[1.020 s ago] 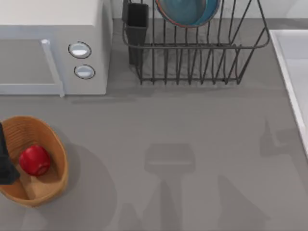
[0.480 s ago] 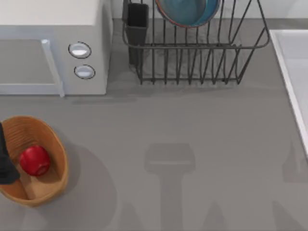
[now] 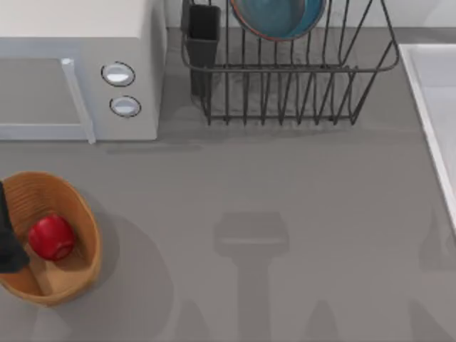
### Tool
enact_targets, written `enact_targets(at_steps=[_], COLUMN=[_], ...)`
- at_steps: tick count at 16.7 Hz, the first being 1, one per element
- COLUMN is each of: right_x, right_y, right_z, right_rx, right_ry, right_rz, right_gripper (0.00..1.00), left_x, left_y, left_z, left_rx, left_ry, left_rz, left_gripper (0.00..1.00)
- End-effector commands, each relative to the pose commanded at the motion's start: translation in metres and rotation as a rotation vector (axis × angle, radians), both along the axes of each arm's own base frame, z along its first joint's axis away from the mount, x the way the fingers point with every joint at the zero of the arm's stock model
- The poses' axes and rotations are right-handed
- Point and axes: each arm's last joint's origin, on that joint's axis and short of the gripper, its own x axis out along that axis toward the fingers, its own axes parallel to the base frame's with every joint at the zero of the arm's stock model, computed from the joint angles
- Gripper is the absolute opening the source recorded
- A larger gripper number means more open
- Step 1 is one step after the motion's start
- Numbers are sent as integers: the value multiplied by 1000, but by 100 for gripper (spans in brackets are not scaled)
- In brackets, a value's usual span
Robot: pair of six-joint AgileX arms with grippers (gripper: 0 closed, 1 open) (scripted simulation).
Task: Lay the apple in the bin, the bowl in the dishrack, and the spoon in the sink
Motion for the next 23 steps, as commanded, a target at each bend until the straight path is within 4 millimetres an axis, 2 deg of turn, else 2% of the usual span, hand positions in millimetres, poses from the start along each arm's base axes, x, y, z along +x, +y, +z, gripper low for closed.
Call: enact_targets(at_steps=[4,9,14,17,20,23], right_x=[3,25,60,76,86,89], right_y=[-8,-25,-53,-72,-87,-93], right_z=[17,34,32,28,29,30], right_rx=[42,158,327,431,510,538], right_ry=[163,598,1098,1326,1452,1485], right_rz=[-73,-220,-375,-458,-519,-541], right_gripper=[100,100,100,100,100,100], left_x=[0,0,0,0,0,0], left_y=[0,0,0,0,0,0], left_z=[0,0,0,0,0,0], left_rx=[0,0,0,0,0,0], left_ry=[0,0,0,0,0,0], left_rz=[0,0,0,0,0,0], left_gripper=[100,100,100,100,100,100])
